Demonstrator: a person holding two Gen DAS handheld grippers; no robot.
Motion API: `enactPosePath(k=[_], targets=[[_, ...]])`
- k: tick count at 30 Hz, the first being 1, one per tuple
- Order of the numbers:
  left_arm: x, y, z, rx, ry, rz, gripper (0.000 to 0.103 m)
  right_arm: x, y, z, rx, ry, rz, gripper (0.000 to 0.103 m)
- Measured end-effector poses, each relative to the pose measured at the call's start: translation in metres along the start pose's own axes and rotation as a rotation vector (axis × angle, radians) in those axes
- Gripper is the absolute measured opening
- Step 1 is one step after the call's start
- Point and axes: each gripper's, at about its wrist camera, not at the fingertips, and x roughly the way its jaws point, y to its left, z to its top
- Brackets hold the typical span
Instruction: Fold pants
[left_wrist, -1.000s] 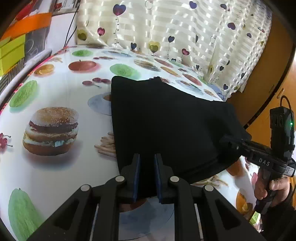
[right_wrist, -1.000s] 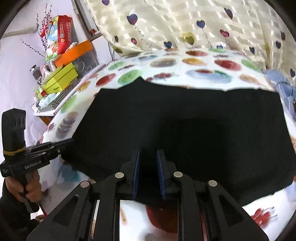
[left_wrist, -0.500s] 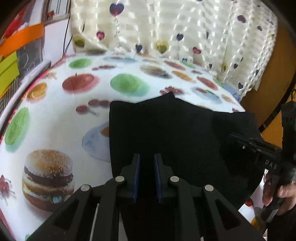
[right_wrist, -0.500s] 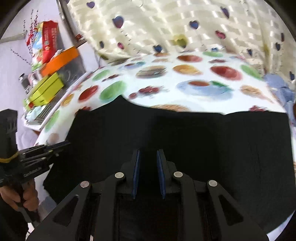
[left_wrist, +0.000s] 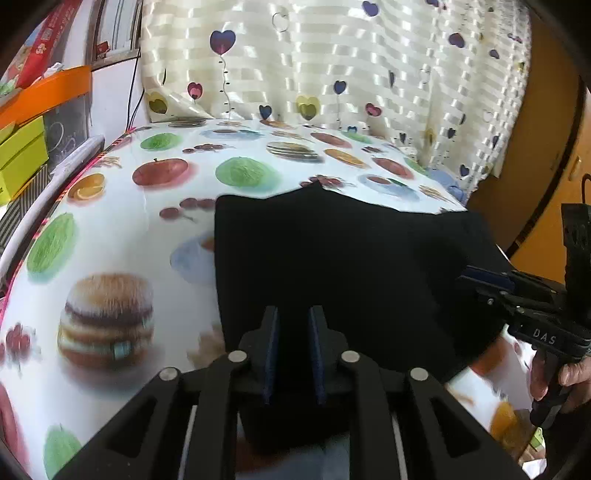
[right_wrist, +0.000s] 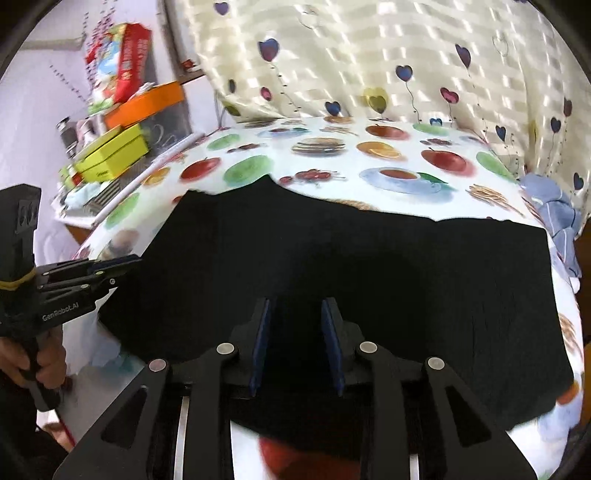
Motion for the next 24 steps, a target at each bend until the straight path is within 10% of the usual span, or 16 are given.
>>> enactPosePath(k=[24], targets=[[-0.023, -0.019, -0.037, 0.016, -0.005, 0.042, 0.025, -0.046, -0.023, -0.052, 0.112, -0.011, -0.054, 0.041]])
